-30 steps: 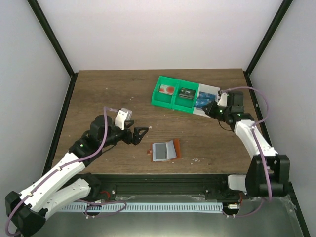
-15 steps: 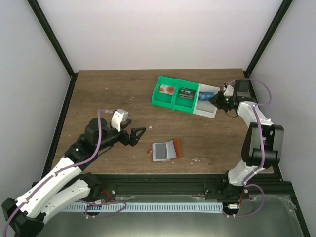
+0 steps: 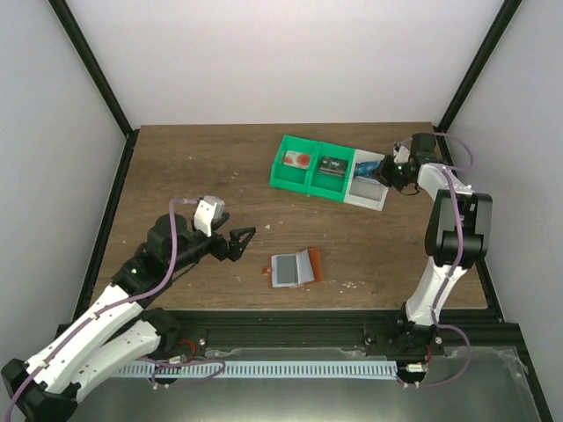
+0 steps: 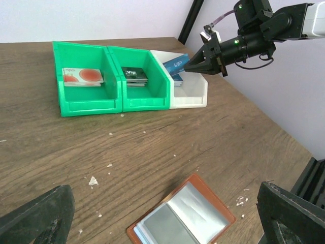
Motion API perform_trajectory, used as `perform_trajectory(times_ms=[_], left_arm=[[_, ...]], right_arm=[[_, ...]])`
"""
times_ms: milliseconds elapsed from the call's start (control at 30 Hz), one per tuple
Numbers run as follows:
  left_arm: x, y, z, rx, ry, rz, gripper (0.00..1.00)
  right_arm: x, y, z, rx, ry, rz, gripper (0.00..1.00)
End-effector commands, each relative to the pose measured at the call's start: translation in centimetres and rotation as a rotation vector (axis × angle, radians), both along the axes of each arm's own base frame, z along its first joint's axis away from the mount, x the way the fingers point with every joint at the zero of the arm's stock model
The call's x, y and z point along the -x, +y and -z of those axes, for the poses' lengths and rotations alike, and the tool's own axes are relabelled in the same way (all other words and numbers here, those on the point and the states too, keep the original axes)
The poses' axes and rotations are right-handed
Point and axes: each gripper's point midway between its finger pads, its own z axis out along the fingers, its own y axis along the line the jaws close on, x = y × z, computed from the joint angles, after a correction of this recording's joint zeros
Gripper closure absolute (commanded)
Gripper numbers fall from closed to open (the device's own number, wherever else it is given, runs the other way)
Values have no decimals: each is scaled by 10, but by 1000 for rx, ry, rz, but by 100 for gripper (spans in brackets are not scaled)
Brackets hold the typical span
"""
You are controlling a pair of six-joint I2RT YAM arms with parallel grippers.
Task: Take the credit cards out of the card holder
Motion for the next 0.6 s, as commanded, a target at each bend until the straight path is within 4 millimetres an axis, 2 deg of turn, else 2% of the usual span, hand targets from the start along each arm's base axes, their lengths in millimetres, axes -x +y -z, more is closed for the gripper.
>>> perform_trajectory(times_ms=[0,267,567], left_arm=[[-2,4,1,-12,-24,-18,0],[-2,3,2,-13,-28,-12,0],[-1,2,4,-15,-27,-6,0]], right_arm=[[-14,2,-9,-25,-31,-35,100],[-26,-1,5,-19,1,-37,99],[-38,-13,10,36,19,5,93]])
